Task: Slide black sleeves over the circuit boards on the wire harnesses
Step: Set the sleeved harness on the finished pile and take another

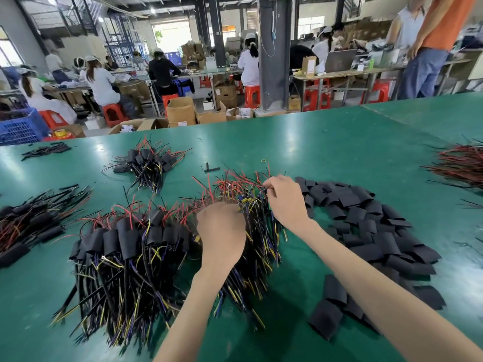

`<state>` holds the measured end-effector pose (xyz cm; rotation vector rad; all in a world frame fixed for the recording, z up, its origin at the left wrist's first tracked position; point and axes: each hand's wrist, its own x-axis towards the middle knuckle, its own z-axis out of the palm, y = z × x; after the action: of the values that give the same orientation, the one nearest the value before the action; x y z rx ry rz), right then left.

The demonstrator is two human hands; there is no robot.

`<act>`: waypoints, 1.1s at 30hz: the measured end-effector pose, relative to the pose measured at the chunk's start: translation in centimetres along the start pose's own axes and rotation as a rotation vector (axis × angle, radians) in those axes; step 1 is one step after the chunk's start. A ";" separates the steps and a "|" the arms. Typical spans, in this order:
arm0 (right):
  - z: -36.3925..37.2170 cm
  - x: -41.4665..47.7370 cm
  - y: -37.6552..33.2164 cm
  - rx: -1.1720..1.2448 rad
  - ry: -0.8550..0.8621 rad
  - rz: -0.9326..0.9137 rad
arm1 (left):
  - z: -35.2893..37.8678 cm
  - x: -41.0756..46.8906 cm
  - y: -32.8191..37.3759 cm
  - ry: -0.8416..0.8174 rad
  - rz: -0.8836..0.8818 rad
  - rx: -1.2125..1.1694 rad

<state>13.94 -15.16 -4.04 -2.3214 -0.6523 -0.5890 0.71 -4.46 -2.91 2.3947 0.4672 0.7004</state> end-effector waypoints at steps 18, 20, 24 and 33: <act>-3.7 -0.1 -3.5 0.618 -0.070 0.193 | 1.0 5.6 4.6 -0.040 -0.083 -0.831; -3.9 -0.6 -3.8 0.739 -0.090 0.233 | 0.4 6.2 5.2 -0.016 -0.022 -0.891; -4.0 -1.1 -3.6 0.895 -0.181 0.196 | -2.4 6.7 6.2 0.080 0.050 -0.973; -7.8 0.7 12.9 -0.417 -0.404 0.445 | -10.7 4.4 3.6 0.193 0.366 -0.103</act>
<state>20.16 -28.94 -4.23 -2.8923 -0.1687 -0.0443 -1.38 -0.38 8.36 2.3481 0.0624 1.0952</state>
